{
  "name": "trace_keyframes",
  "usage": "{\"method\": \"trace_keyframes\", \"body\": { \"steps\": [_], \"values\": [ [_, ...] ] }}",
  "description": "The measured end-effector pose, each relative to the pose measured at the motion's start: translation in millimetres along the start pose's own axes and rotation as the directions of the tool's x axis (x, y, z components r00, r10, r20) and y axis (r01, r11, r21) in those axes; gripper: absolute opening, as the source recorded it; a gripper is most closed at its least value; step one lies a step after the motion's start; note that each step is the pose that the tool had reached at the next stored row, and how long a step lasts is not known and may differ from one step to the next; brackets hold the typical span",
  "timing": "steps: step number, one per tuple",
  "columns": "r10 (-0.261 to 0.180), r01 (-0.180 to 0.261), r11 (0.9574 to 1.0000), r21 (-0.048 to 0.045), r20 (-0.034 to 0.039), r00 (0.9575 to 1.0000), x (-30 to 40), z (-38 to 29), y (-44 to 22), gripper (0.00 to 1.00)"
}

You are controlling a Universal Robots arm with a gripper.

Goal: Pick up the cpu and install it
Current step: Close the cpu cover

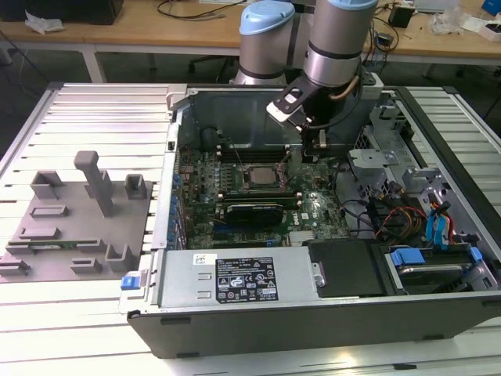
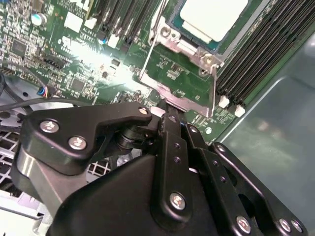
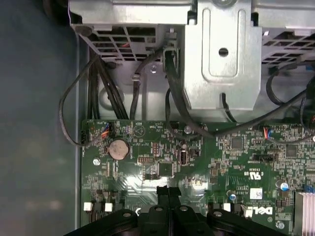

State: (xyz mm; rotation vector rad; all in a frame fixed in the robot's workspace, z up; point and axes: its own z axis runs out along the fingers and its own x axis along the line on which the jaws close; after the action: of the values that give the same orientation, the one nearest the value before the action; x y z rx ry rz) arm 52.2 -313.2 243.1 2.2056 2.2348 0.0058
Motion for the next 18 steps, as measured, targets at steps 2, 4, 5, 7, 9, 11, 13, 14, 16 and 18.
{"method": "trace_keyframes", "body": {
  "steps": [2, 4, 5, 7, 9, 11, 13, 14, 16, 18],
  "values": [
    [0.0, 0.0, 1.0, -0.0026, 0.0001, 1.0, 0.1, 0.0, -4.0, 0.11],
    [0.0, 0.0, 1.0, -0.0063, 0.0002, 1.0, 0.1, -0.1, -9.0, 0.11],
    [0.0, 0.0, 1.0, -0.0083, 0.0003, 1.0, 0.1, -0.1, -11.7, 0.11],
    [0.0, 0.0, 0.9999, -0.0123, 0.0003, 1.0, 0.2, -0.1, -16.5, 0.11],
    [0.0, 0.0, 0.9999, -0.0164, 0.0003, 1.0, 0.3, -0.1, -21.3, 0.11],
    [0.0, 0.0, 0.9998, -0.0174, 0.0003, 1.0, 0.3, -0.1, -23.4, 0.11],
    [0.0, 0.0, 0.9998, -0.0177, 0.0003, 1.0, 0.3, -0.1, -24.6, 0.11],
    [0.0, 0.0, 0.9998, -0.0202, 0.0004, 1.0, 0.5, 0.1, -35.8, 0.11],
    [0.0, 0.0, 0.9998, -0.0184, 0.0002, 1.0, 0.5, 0.3, -36.1, 0.11],
    [0.0, 0.0, 1.0, -0.0051, 0.0003, 1.0, 0.5, 0.5, -35.9, 0.11]
  ]
}}
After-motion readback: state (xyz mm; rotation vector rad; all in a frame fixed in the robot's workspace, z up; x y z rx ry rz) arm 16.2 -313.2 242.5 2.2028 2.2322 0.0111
